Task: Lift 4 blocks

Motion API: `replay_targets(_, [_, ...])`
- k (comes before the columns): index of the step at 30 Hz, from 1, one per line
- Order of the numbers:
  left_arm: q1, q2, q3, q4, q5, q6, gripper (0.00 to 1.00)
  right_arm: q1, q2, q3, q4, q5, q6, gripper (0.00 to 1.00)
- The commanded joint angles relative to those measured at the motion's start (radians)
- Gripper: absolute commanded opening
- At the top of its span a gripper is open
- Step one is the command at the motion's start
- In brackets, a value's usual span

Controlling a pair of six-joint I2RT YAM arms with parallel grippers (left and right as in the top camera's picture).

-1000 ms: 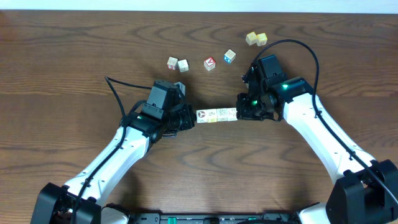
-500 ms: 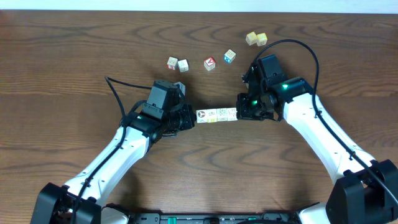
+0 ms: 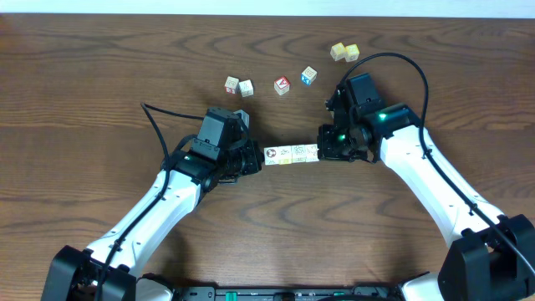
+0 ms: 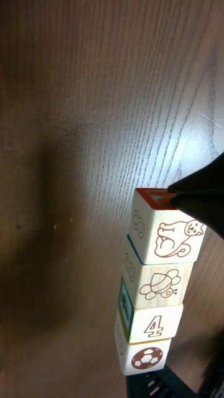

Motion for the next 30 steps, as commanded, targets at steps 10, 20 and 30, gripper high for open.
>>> replay_targets(10, [-0.024, -0.023, 0.024, 0.028, 0.137, -0.017, 0.07, 0.05, -0.013, 0.019, 0.018, -0.163, 0.019, 0.01])
replay_targets(20, [-0.024, -0.023, 0.024, 0.028, 0.137, -0.017, 0.07, 0.05, -0.013, 0.019, 0.024, -0.163, 0.019, 0.01])
replay_targets(30, [-0.024, -0.023, 0.024, 0.028, 0.137, -0.017, 0.07, 0.05, -0.013, 0.019, 0.032, -0.163, 0.019, 0.01])
